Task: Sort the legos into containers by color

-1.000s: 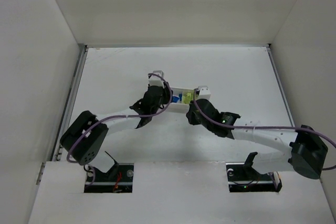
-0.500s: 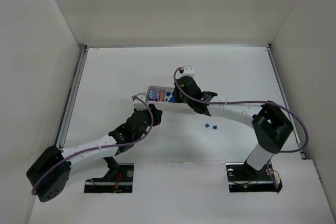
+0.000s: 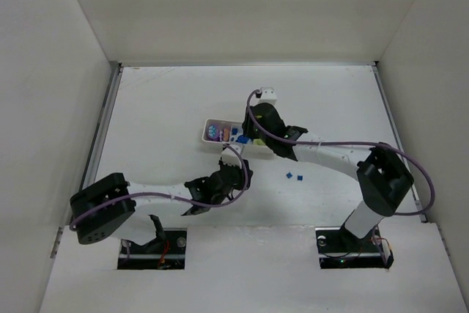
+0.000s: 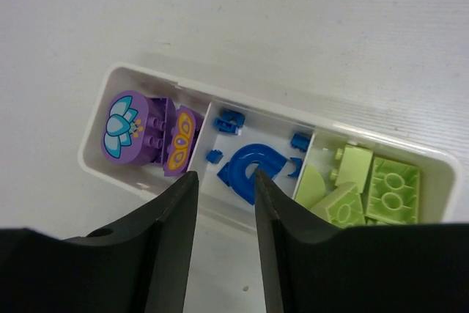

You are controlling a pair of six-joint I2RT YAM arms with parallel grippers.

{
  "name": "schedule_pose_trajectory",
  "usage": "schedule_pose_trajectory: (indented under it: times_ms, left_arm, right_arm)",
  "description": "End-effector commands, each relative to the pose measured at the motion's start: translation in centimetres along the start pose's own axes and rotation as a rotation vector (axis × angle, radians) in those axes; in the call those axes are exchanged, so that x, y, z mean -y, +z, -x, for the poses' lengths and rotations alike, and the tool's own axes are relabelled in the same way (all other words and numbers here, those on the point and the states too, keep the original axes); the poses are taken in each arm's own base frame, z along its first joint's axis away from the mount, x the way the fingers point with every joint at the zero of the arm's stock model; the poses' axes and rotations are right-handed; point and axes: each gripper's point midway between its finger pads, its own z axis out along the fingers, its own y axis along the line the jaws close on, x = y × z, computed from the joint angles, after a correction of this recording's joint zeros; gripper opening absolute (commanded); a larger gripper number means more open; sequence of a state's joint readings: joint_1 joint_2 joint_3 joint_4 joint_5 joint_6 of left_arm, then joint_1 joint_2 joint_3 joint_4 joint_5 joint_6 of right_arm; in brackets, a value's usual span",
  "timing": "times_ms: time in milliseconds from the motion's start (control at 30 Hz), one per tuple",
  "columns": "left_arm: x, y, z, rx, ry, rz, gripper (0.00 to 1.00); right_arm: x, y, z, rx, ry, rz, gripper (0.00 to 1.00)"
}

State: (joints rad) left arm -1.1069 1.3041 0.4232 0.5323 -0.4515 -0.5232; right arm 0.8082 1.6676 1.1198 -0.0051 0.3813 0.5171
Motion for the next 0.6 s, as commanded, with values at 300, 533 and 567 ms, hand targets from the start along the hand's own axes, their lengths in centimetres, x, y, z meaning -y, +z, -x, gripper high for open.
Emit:
schedule_pose_trajectory:
  times_ms: [300, 533, 567]
  left_arm:
    - [10.9, 1.4, -0.1, 0.026, 0.079, -0.190, 0.35]
    - [12.9, 3.8, -2.3, -0.022, 0.135, -0.189, 0.34]
    - [13.1, 4.2, -2.5, -0.029, 0.139, -0.188, 0.34]
  right_arm:
    - [7.5, -7.4, 2.2, 0.203, 0.172, -0.101, 0.13]
    - [13.2, -11.4, -2.5, 0.207, 0.311, -0.174, 0.29]
    - [14.0, -11.7, -3.3, 0.197, 0.321, -0.194, 0.36]
